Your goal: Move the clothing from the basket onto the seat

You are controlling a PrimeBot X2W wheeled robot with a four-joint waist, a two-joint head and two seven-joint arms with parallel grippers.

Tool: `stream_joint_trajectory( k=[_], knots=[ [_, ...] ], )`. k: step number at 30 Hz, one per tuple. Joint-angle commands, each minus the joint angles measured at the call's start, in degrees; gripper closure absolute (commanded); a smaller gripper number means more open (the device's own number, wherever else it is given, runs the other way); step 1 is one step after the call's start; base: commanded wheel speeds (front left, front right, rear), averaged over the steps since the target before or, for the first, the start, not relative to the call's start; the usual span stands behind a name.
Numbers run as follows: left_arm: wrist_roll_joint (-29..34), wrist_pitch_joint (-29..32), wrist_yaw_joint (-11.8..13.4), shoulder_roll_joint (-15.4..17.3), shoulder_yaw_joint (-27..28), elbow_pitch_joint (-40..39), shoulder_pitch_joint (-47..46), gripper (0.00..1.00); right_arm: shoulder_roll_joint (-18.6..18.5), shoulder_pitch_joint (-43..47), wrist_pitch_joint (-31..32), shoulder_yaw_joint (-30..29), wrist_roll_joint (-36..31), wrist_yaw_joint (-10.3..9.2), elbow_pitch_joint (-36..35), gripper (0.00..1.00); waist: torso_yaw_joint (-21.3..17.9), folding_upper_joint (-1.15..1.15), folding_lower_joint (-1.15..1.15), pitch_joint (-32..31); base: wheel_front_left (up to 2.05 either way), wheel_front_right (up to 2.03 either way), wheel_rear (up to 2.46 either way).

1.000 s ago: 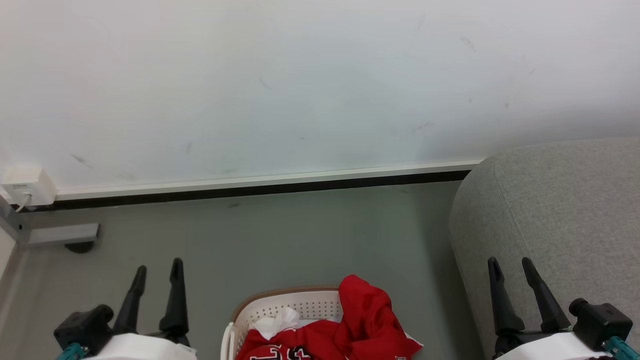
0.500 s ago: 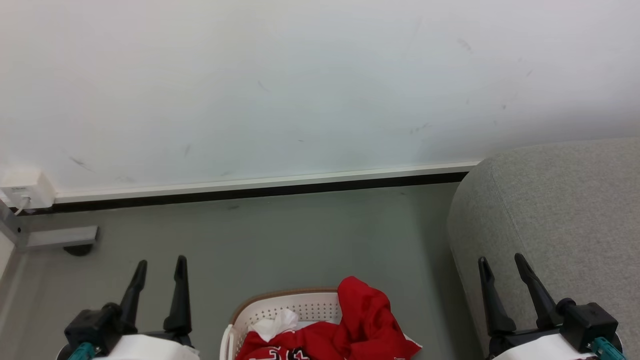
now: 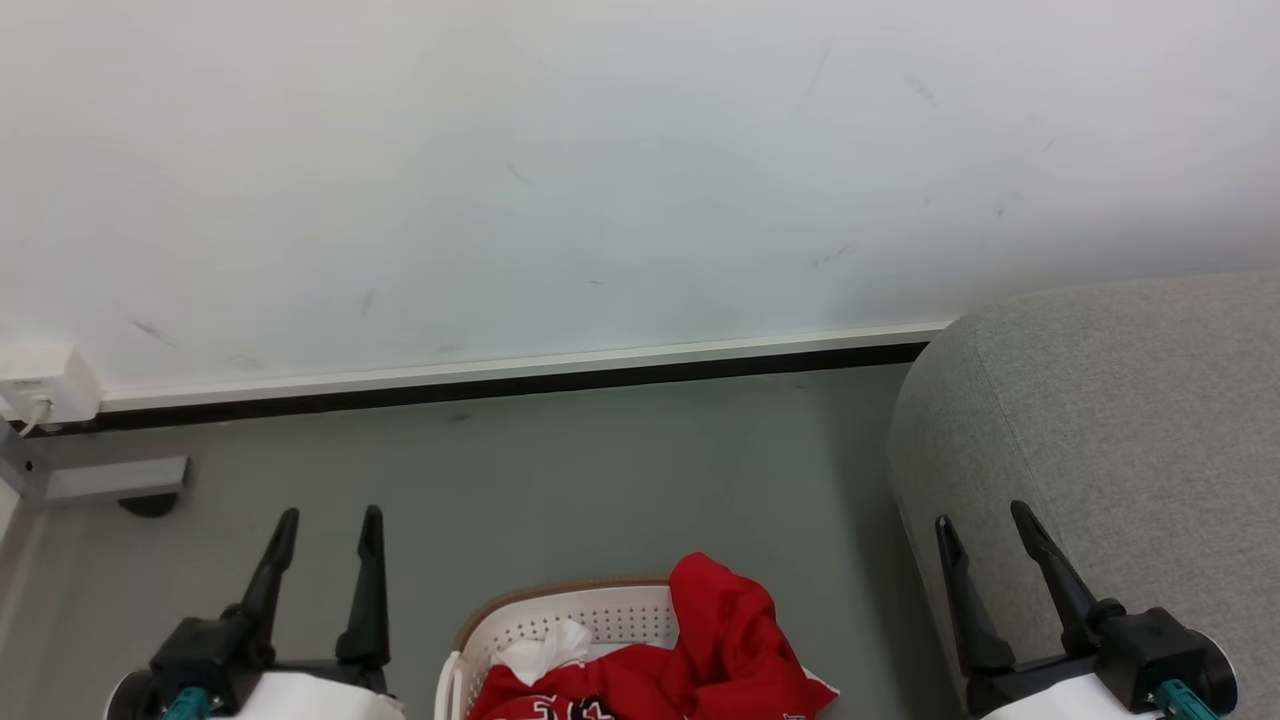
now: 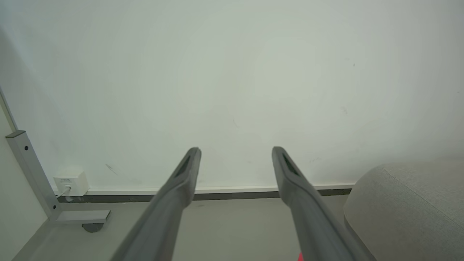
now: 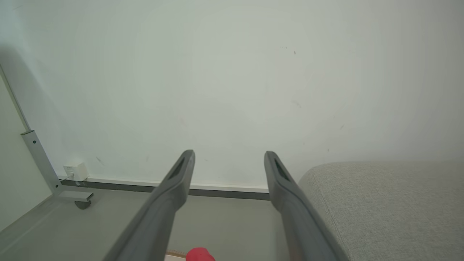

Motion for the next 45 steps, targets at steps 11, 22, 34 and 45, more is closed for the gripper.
stream_joint_trajectory(
  k=[11, 22, 34, 45],
  knots=[
    [5.6, -1.6, -0.5, -0.1, 0.3, -0.3, 0.1, 0.00, -0.5, -0.6, -1.4, 0.7, -4.9, -0.12, -0.9, 0.00, -0.4, 0.00, 0.00, -0.1, 0.00, 0.00, 0.00],
    [6.6, -1.9, -0.8, -0.5, 0.8, -0.3, 0.3, 0.00, -0.5, -0.7, -1.7, 0.8, -5.6, -0.12, -1.0, 0.00, -0.4, 0.00, 0.00, -0.2, 0.00, 0.00, 0.00],
    [5.1, -1.9, -1.4, -1.0, 1.6, 1.3, 0.0, 0.00, -0.4, -0.7, -1.7, 0.7, -5.3, -0.12, -1.0, 0.00, -0.6, 0.00, 0.00, -0.1, 0.00, 0.00, 0.00],
    [5.2, -1.9, -2.0, -1.3, 2.5, 2.0, -0.5, 0.00, -0.4, -0.9, -1.7, 0.8, -4.3, -0.12, -0.7, 0.00, -1.3, 0.00, 0.00, 0.2, 0.00, 0.00, 0.00]
  ],
)
